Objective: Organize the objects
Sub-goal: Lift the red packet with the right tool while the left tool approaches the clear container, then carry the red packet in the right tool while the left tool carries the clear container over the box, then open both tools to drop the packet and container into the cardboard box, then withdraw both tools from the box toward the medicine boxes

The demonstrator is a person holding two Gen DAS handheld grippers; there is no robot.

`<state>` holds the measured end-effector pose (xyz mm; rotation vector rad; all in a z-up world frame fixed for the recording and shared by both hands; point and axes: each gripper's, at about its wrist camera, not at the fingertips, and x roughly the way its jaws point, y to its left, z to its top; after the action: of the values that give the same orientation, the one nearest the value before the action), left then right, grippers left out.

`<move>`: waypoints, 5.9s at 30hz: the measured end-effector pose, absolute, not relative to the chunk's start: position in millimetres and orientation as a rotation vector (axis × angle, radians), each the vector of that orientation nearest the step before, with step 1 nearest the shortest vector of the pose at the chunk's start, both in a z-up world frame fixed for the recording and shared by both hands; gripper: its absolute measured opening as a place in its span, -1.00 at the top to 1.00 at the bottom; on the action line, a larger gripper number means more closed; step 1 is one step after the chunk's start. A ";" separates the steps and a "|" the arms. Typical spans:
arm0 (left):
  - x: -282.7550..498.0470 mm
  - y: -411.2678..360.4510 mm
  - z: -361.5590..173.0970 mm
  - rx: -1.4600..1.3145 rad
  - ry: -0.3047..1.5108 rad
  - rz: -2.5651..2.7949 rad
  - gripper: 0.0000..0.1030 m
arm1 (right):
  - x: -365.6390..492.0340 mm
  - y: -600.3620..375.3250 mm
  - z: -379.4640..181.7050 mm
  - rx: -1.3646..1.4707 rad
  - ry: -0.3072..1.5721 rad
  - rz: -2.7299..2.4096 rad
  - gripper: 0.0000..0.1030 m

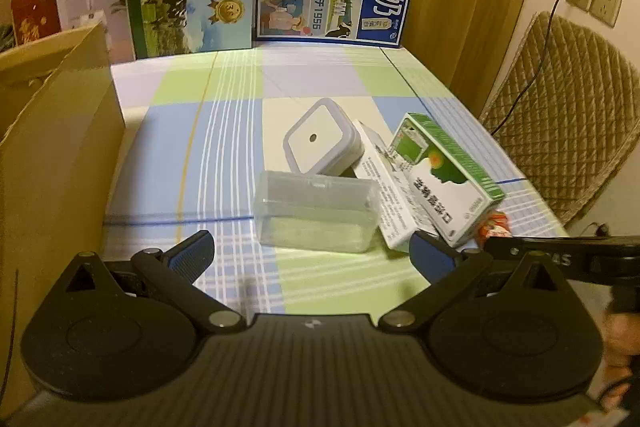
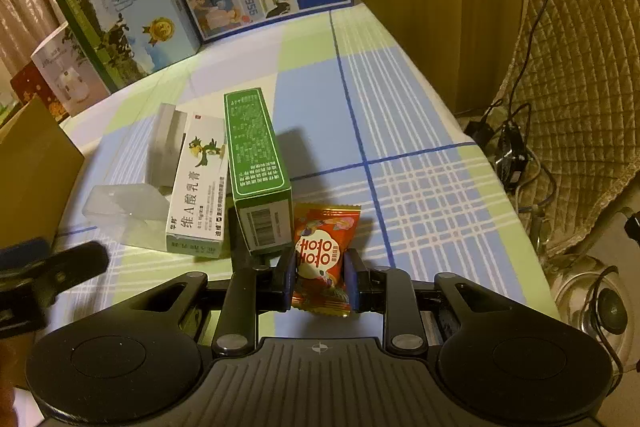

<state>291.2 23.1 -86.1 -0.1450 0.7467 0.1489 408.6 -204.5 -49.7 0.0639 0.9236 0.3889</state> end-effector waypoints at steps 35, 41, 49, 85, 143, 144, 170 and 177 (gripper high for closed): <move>227.6 10.9 -96.9 -0.076 0.772 0.106 -0.60 | 346.8 -202.3 -30.7 0.074 0.888 0.443 0.57; 190.1 12.4 -80.5 -0.094 0.781 0.099 -0.60 | 308.2 -204.3 -23.7 0.109 0.904 0.450 0.57; 141.1 13.0 -45.3 -0.089 0.757 0.085 -0.60 | 257.8 -199.8 16.2 0.099 0.866 0.489 0.56; -5.6 97.5 57.1 -0.144 0.616 0.274 -0.60 | 144.8 -105.5 95.2 -0.004 0.730 0.755 0.56; 67.5 258.6 32.8 -0.161 0.625 0.364 -0.70 | 257.0 68.1 63.8 0.081 0.842 0.964 0.52; 64.8 258.4 33.6 -0.163 0.624 0.369 -0.70 | 258.0 67.8 64.7 0.091 0.841 0.962 0.46; 12.1 153.5 57.0 -0.240 0.588 0.298 -0.83 | 190.2 -124.2 95.7 0.114 0.751 0.654 -0.49; 25.5 106.2 61.0 -0.199 0.601 0.215 -0.95 | 185.7 -171.4 100.0 0.139 0.734 0.570 -0.72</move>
<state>25.5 106.2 61.0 -0.1988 0.6012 0.2151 185.7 -171.4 100.0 0.1394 0.7336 0.5704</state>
